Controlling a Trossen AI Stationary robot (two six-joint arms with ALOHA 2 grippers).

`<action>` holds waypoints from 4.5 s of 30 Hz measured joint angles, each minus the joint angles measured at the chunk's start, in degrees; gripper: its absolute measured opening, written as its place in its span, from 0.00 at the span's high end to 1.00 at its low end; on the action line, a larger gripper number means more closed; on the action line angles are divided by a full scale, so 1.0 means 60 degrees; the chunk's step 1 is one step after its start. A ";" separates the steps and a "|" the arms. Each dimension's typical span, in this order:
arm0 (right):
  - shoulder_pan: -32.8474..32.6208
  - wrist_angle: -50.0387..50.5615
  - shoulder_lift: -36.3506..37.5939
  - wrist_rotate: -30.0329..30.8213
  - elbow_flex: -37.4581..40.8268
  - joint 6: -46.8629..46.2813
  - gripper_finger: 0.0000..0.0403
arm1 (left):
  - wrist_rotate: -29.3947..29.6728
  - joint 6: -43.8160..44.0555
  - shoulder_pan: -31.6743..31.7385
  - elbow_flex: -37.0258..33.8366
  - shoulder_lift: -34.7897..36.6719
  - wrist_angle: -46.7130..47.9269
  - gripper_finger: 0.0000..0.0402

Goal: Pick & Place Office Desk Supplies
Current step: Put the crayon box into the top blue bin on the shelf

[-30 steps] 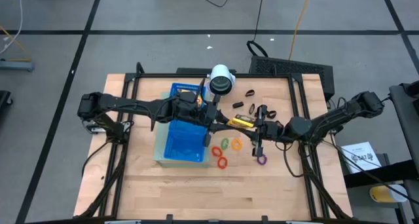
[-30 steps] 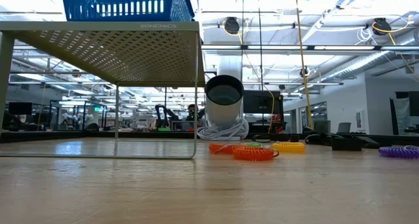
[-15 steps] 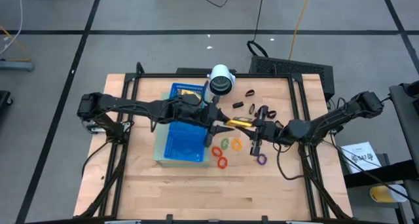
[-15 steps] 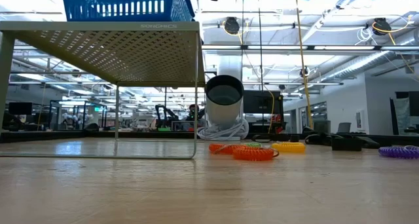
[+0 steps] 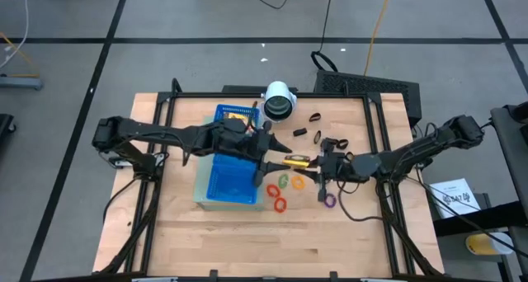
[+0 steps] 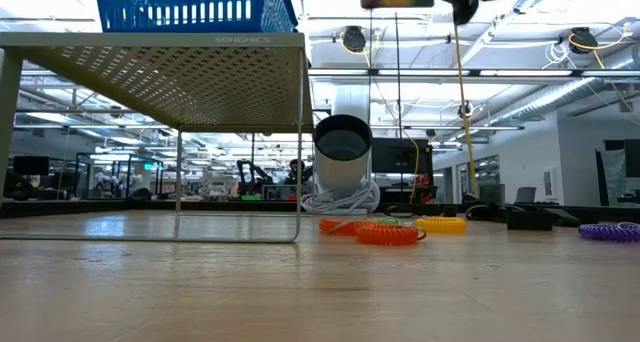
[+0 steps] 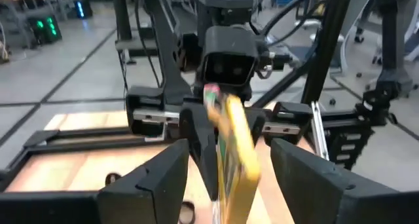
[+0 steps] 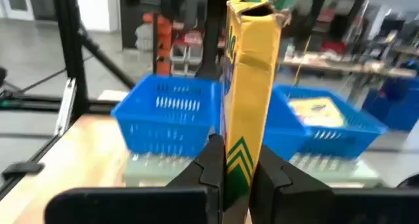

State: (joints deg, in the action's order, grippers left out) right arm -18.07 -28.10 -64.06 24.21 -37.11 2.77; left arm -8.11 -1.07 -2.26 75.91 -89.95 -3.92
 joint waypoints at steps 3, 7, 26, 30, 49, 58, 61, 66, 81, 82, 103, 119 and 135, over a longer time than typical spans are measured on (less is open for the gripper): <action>0.0278 0.0455 -0.0025 -0.0754 0.0005 -0.0742 0.95 | 0.0165 -0.0005 0.0000 0.0745 -0.0001 0.1553 0.44; 0.0639 0.0616 -0.0050 -0.1352 0.0007 -0.1324 0.95 | 0.0554 -0.0105 -0.0013 0.1940 -0.0330 0.3538 0.46; 0.1071 0.0499 -0.0280 -0.2792 0.0002 -0.1632 0.94 | 0.0672 -0.0914 0.0129 0.2755 -0.1494 0.4233 0.46; 0.1053 0.0673 -0.0287 -0.2918 0.0002 -0.1600 0.94 | -0.0447 -0.0873 0.0201 0.2759 -0.1468 0.4349 0.46; 0.1064 0.0672 -0.0247 -0.2749 0.0001 -0.1485 0.88 | -0.1255 -0.0207 0.0637 0.2737 -0.1495 0.4702 0.93; 0.1025 0.2021 0.0815 -0.3006 0.0020 -0.1216 0.67 | 0.1107 0.0280 0.0843 0.2745 0.0099 0.5203 0.93; 0.1051 0.2210 0.1225 -0.2840 0.0002 -0.1323 0.64 | 0.2207 0.0830 0.0911 0.2627 0.0613 0.5450 0.93; 0.1026 0.2474 0.1395 -0.2835 0.0015 -0.0984 0.66 | 0.2940 0.1986 0.1355 0.1069 0.1718 0.4636 0.93; 0.1035 0.2590 0.1414 -0.2816 0.0009 -0.0122 0.69 | 0.4964 0.6427 0.2244 -0.5609 0.4823 -0.1646 0.93; 0.1035 0.2594 0.1413 -0.2816 0.0009 -0.0081 0.69 | 0.5089 0.6561 0.2189 -0.5708 0.4805 -0.1737 0.93; 0.1039 0.2601 0.1414 -0.2801 0.0009 -0.0019 0.69 | 0.6537 0.6997 0.1534 -0.5765 0.4590 -0.1282 0.86; 0.1039 0.2601 0.1414 -0.2801 0.0009 -0.0023 0.69 | 0.6547 0.6193 0.1559 -0.5765 0.4590 -0.1388 0.39; 0.1039 0.2666 0.1414 -0.2798 0.0005 -0.0071 0.69 | 0.7035 0.4652 0.1497 -0.5762 0.4965 -0.1305 0.26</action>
State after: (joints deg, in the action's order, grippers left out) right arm -11.84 -12.10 -55.57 7.42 -37.08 2.34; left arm 34.10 26.84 6.72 41.34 -60.16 -11.75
